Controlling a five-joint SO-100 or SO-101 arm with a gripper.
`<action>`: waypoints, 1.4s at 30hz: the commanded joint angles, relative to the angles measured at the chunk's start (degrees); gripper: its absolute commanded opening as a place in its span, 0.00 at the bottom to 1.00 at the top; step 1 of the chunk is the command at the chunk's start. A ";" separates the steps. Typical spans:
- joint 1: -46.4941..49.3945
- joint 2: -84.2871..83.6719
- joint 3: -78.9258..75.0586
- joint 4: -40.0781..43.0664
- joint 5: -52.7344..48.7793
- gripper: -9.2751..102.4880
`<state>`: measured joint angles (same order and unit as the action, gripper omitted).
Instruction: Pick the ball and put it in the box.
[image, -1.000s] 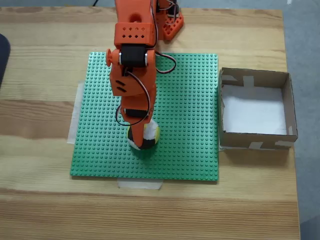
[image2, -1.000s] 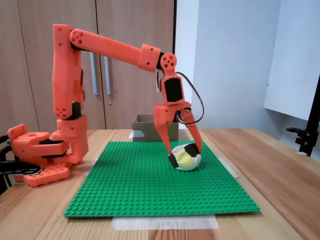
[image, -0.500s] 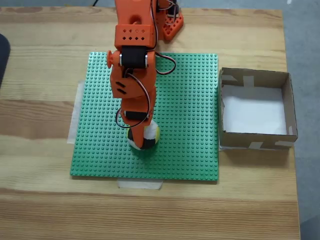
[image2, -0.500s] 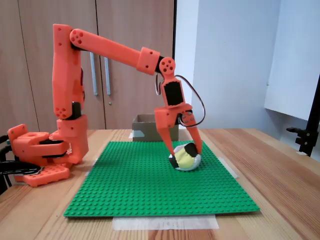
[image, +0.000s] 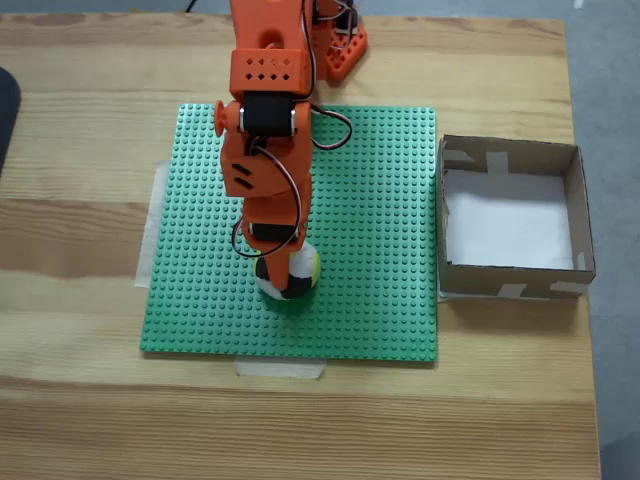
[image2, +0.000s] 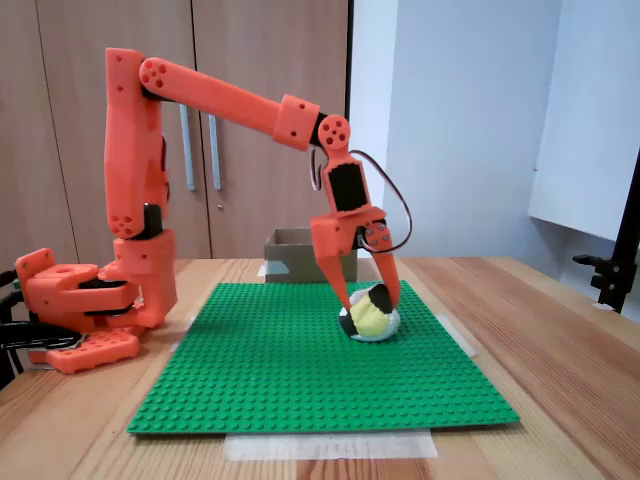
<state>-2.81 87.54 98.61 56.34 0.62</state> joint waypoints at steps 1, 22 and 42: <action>0.09 1.23 0.35 -0.97 -1.14 0.26; 0.62 11.78 0.18 1.93 -2.11 0.08; -6.50 25.14 -7.65 10.90 0.88 0.08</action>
<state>-8.00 108.72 96.15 67.06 0.88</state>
